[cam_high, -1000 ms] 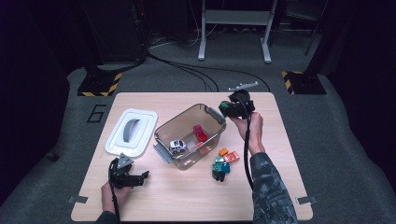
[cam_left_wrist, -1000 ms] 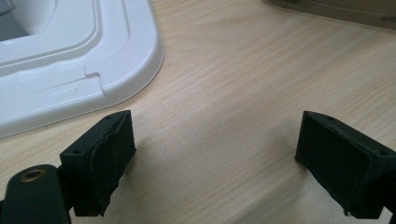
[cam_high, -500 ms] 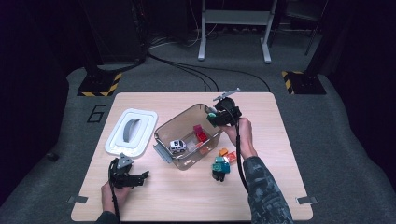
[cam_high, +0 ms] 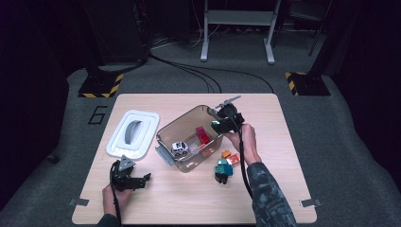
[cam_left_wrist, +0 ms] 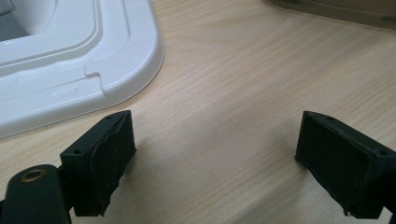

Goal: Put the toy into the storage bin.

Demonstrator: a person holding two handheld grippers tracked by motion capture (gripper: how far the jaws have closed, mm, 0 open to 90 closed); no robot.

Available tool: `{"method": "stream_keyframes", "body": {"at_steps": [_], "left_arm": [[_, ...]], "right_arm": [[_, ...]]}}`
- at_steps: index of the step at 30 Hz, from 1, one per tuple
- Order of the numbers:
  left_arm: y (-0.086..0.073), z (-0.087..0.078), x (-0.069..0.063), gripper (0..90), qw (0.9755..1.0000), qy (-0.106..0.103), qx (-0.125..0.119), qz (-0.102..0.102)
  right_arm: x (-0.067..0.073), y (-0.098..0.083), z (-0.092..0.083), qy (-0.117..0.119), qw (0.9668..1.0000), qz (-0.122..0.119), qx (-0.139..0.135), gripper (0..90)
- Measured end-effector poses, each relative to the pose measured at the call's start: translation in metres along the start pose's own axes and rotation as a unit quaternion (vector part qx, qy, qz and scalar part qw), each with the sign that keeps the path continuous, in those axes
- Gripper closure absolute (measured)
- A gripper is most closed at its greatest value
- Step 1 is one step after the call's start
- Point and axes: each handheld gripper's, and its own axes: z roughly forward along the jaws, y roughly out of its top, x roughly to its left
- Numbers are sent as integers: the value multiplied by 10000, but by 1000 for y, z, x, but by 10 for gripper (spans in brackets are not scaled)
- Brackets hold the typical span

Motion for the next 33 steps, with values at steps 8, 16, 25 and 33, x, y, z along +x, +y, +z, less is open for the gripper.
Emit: {"method": "stream_keyframes", "body": {"at_steps": [8,16,25,33], "left_arm": [[0,0,0,115,10000,1,-2,-2],[0,0,0,115,10000,1,-2,-2],[0,0,0,115,10000,1,-2,-1],[0,0,0,115,10000,3,0,-4]], "right_arm": [[2,-4,-8,-196,9998,-34,-52,482],[-3,-18,-37,-269,9986,193,-415,261],[-14,-49,-51,-363,9972,432,-483,166],[-18,-91,-32,-381,9960,788,-189,169]]}}
